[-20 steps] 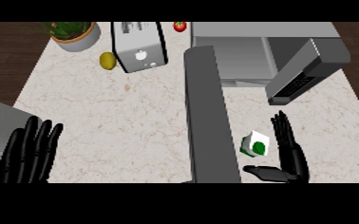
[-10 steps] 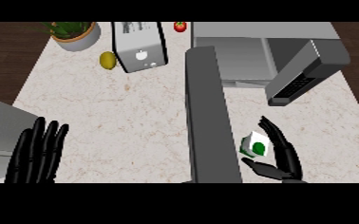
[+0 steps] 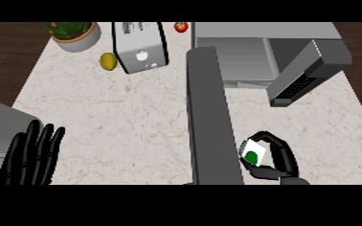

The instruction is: Pick up the milk, place it into the microwave and close the microwave

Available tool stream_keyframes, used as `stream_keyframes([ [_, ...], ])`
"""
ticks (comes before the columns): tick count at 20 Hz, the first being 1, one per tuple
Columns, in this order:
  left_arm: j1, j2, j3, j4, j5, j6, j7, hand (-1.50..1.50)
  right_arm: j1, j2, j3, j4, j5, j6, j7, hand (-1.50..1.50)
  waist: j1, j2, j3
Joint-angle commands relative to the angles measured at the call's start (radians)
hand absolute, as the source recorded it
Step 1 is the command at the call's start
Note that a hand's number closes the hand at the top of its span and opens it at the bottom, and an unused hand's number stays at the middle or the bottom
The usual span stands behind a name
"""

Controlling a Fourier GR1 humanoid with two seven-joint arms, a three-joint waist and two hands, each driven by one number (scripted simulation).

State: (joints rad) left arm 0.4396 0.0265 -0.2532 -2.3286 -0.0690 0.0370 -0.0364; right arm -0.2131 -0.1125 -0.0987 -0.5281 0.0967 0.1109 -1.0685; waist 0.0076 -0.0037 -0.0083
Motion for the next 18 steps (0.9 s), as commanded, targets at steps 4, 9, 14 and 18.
stream_keyframes([
  [4,0.039,0.011,0.024,0.007,0.035,-0.012,-0.023,-1.5,0.052,0.06,0.08,-0.157,-0.009,0.106,-0.055,1.5,-0.008,-0.001,0.007],
  [9,0.006,0.045,0.09,-0.079,0.099,-0.032,0.061,-1.5,0.082,-0.004,0.03,-0.179,-0.069,0.114,-0.05,1.5,-0.004,0.003,0.008],
  [14,0.028,0.005,0.044,0.025,0.055,-0.021,-0.011,-1.5,0.142,0.014,0.05,-0.355,-0.095,0.063,0.085,1.5,-0.007,0.002,0.008],
  [18,0.06,0.025,0.093,-0.01,0.103,-0.037,-0.011,-1.5,0.105,0.108,0.075,-0.41,-0.079,-0.088,0.145,1.5,-0.003,0.002,0.008],
])
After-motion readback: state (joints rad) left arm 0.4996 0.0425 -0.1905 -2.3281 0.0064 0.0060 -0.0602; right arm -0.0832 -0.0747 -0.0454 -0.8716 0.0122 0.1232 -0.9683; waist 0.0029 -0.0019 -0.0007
